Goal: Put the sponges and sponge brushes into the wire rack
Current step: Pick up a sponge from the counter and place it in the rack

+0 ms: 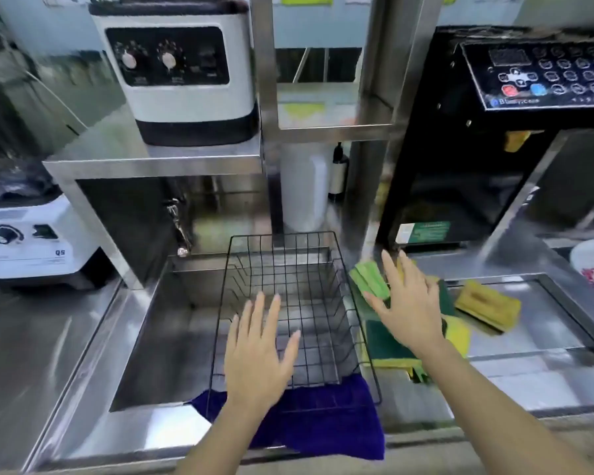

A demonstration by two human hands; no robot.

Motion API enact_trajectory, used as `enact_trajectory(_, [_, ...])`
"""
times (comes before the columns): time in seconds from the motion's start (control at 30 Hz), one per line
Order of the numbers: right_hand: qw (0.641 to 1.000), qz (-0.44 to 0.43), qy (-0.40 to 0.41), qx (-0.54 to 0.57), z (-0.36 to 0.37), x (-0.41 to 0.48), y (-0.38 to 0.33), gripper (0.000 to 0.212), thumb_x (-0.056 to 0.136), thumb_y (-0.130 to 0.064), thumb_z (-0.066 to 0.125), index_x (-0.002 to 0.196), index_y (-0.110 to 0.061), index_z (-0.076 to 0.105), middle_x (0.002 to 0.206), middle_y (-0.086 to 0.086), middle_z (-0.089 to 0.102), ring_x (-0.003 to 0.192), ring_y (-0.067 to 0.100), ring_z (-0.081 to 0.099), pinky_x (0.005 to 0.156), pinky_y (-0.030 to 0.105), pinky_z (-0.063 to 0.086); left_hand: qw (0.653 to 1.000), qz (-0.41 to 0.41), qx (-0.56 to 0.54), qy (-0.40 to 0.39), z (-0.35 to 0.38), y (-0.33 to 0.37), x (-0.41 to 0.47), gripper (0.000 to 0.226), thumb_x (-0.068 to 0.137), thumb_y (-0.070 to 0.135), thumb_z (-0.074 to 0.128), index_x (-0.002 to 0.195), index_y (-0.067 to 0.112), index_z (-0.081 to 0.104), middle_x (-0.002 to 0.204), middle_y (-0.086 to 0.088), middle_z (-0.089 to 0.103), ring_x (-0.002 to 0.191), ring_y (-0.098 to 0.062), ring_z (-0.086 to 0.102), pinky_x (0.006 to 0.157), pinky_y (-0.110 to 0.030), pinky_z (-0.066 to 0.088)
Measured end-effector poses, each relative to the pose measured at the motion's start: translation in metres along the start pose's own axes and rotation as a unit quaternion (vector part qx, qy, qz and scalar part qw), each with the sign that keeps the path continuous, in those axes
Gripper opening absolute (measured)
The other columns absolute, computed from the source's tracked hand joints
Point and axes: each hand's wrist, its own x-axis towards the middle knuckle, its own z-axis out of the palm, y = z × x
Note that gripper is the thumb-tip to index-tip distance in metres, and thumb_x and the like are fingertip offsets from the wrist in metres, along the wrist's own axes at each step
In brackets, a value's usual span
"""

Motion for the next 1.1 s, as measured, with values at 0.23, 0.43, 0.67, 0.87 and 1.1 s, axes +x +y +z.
enact_trajectory(0.23, [0.987,0.011,-0.162,-0.003,0.027,-0.033,0.013,0.065,0.087,-0.063,0.037,0.129,-0.015,0.051,0.130,0.003,0.058,0.122,0.022,0.050,0.099,0.039,0.034,0.996,-0.008,0.037,-0.079,0.022,-0.002,-0.045,0.059,0.088,0.054,0.033,0.125,0.012,0.054,0.118,-0.007,0.062,0.100,-0.025,0.060,0.085,-0.041,0.049])
enact_trajectory(0.43, [0.944,0.020,-0.320,0.078,0.020,-0.028,0.027,0.061,0.083,-0.061,0.049,0.133,-0.027,0.044,0.133,-0.002,0.051,0.128,0.020,0.038,0.106,0.046,0.021,0.993,0.035,0.096,-0.050,0.021,0.000,-0.052,0.048,0.085,0.045,0.039,0.058,0.011,0.058,0.045,-0.004,0.055,0.041,-0.025,0.053,0.047,-0.030,0.042])
enact_trajectory(0.67, [0.857,0.048,-0.484,0.171,0.011,-0.010,0.037,0.076,0.063,-0.047,0.080,0.126,-0.015,0.052,0.124,0.007,0.049,0.118,0.024,0.045,0.098,0.037,0.043,0.993,0.030,0.095,-0.057,0.025,-0.002,-0.051,0.047,0.085,0.043,0.039,0.054,0.011,0.055,0.045,-0.004,0.054,0.040,-0.025,0.050,0.045,-0.029,0.039])
enact_trajectory(0.87, [0.856,0.088,-0.487,0.150,-0.009,0.012,0.040,0.044,0.066,-0.032,0.082,0.087,-0.007,0.052,0.088,0.006,0.054,0.078,0.019,0.050,0.063,0.028,0.038,0.993,0.025,0.094,-0.063,0.025,-0.002,-0.051,0.046,0.084,0.042,0.040,0.055,0.011,0.057,0.046,-0.004,0.055,0.042,-0.025,0.051,0.046,-0.030,0.040])
enact_trajectory(1.1, [0.938,0.132,-0.288,0.140,-0.055,0.045,0.027,0.046,0.071,-0.027,0.079,0.096,-0.009,0.044,0.094,0.008,0.052,0.088,0.026,0.047,0.056,0.032,0.032,0.994,0.022,0.089,-0.063,0.023,-0.001,-0.051,0.045,0.084,0.042,0.039,0.055,0.011,0.057,0.047,-0.002,0.055,0.043,-0.024,0.052,0.046,-0.029,0.041])
